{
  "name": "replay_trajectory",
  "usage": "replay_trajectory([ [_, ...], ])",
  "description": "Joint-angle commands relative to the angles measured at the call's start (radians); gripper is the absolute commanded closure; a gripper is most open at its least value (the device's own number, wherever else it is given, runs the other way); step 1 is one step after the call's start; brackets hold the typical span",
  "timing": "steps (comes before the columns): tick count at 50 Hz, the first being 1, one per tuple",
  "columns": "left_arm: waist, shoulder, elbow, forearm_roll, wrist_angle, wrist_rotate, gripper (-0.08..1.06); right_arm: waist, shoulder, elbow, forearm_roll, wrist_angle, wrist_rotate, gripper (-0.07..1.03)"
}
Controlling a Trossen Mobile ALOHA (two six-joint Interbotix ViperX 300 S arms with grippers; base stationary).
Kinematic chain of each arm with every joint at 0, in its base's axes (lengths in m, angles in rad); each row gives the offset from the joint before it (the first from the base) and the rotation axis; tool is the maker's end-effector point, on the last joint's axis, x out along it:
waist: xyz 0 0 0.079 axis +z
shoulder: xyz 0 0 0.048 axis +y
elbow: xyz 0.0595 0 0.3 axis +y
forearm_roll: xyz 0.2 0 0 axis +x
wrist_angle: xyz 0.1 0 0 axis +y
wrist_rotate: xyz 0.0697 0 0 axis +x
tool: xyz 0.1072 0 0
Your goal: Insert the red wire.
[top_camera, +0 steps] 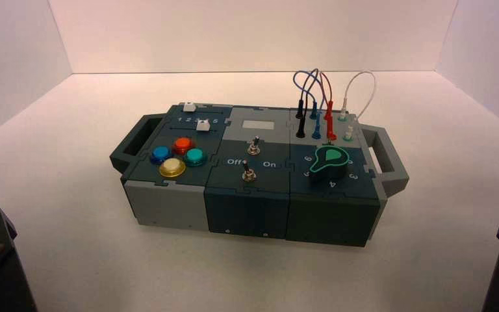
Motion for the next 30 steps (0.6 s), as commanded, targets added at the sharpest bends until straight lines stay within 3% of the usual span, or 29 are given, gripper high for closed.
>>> replay_trajectory([
  [1,-0.084,0.043,-0.026,-0.003,0.058,-0.026,1.01,0.009,0.006,-0.038,0.046,0.069,0.006,0.99],
  [5,-0.169,0.086,-0.012,-0.012,0.058,-0.048,1.01,0.009,0.006,-0.041,0.067,0.13,0.006,0.99],
  [15,-0.287,0.166,-0.011,-0.029,0.044,-0.092,1.01,0.012,0.009,-0.057,0.104,0.239,0.008,0.99],
  [30,-0.324,0.184,-0.006,-0.046,0.066,-0.095,1.01,0.009,0.098,-0.16,0.117,0.575,-0.002,0.99],
])
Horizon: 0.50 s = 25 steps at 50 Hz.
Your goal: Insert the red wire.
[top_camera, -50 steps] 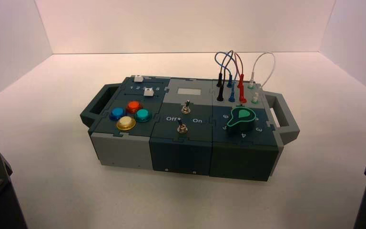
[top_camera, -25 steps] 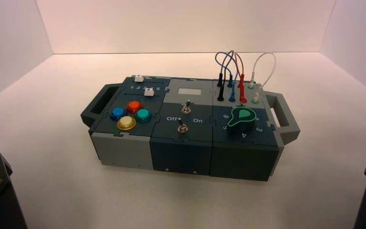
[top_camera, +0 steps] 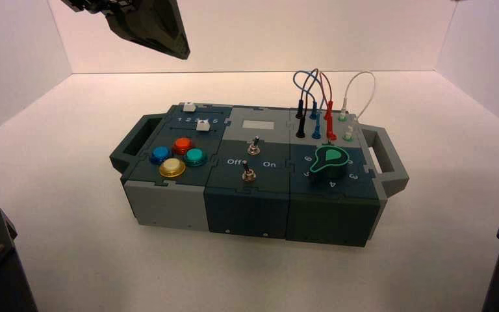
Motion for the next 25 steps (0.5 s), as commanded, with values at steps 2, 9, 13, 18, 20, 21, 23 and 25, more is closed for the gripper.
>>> replay_trajectory([
  [2,-0.003,-0.011,-0.008,-0.003,0.015,-0.005,1.01,0.002,0.061,-0.066,0.005,0.132,-0.006,0.99],
  [9,-0.003,-0.012,-0.008,-0.003,0.046,-0.006,1.01,0.012,0.075,-0.078,0.006,0.215,-0.011,0.99],
  [13,-0.003,-0.005,-0.008,-0.005,0.054,-0.006,1.01,0.081,0.081,-0.08,0.026,0.239,-0.012,0.99],
  [18,-0.003,0.0,-0.008,-0.005,0.055,-0.006,1.01,0.127,0.089,-0.08,0.035,0.241,-0.012,0.99],
  [20,-0.003,0.002,-0.008,-0.006,0.054,-0.006,1.01,0.167,0.098,-0.081,0.04,0.239,-0.012,0.99],
  [21,-0.005,0.002,-0.008,-0.012,0.052,-0.005,1.01,0.206,0.107,-0.081,0.044,0.233,-0.011,0.99],
  [23,-0.008,0.003,-0.008,-0.023,0.049,-0.006,1.01,0.247,0.12,-0.083,0.046,0.224,-0.011,0.99],
  [25,-0.011,0.005,-0.008,-0.029,0.046,-0.006,1.01,0.276,0.132,-0.083,0.046,0.215,-0.012,0.99],
])
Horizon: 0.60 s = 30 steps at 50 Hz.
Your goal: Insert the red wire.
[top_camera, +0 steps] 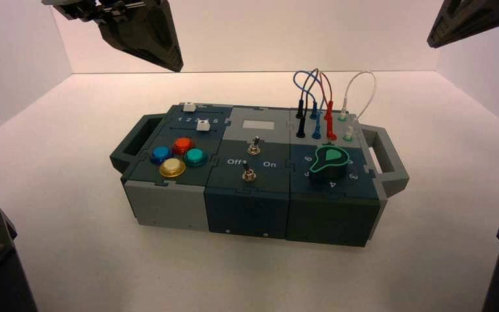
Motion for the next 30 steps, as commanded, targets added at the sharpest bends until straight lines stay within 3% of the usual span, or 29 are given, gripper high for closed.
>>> replay_trajectory([
  [1,-0.012,0.003,-0.012,-0.018,-0.014,-0.005,1.01,0.11,0.04,-0.032,0.011,-0.026,-0.005,0.98],
  [9,-0.037,0.032,-0.015,-0.018,-0.018,-0.005,1.01,0.183,0.094,-0.04,0.012,-0.041,-0.011,0.76],
  [18,-0.072,0.08,-0.028,-0.023,-0.025,-0.006,1.01,0.215,0.141,-0.041,0.011,-0.06,-0.014,0.74],
  [22,-0.078,0.1,-0.04,-0.023,-0.032,-0.006,1.01,0.215,0.167,-0.044,0.008,-0.084,-0.025,0.69],
  [30,-0.08,0.124,-0.054,-0.023,-0.034,-0.005,1.01,0.229,0.23,-0.048,0.005,-0.126,-0.046,0.69],
])
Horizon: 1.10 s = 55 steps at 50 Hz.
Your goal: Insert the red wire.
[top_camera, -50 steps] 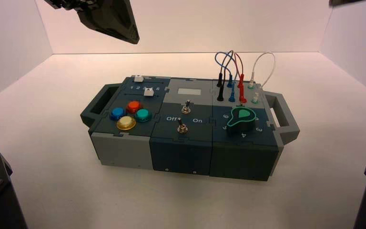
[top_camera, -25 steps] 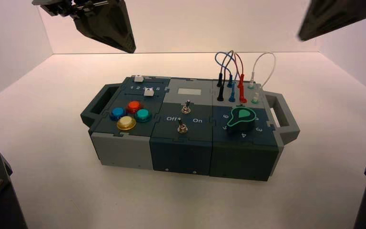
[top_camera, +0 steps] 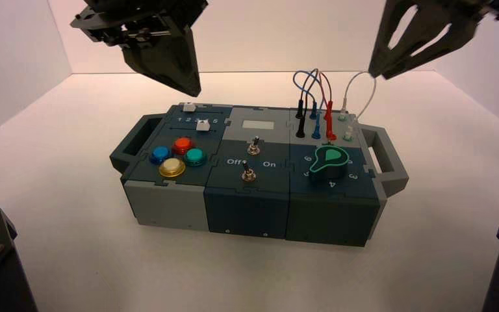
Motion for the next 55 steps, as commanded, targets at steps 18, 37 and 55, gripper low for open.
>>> replay_trajectory([
  [18,-0.006,0.014,-0.041,-0.002,-0.008,0.003,1.01,0.077,0.176,-0.067,-0.126,-0.078,-0.023,0.68],
  [37,-0.006,0.038,-0.048,0.0,-0.008,0.015,1.01,0.133,0.305,-0.112,-0.206,-0.101,-0.035,0.56],
  [55,-0.006,0.049,-0.051,0.0,-0.008,0.018,1.01,0.143,0.368,-0.143,-0.207,-0.104,-0.035,0.55],
])
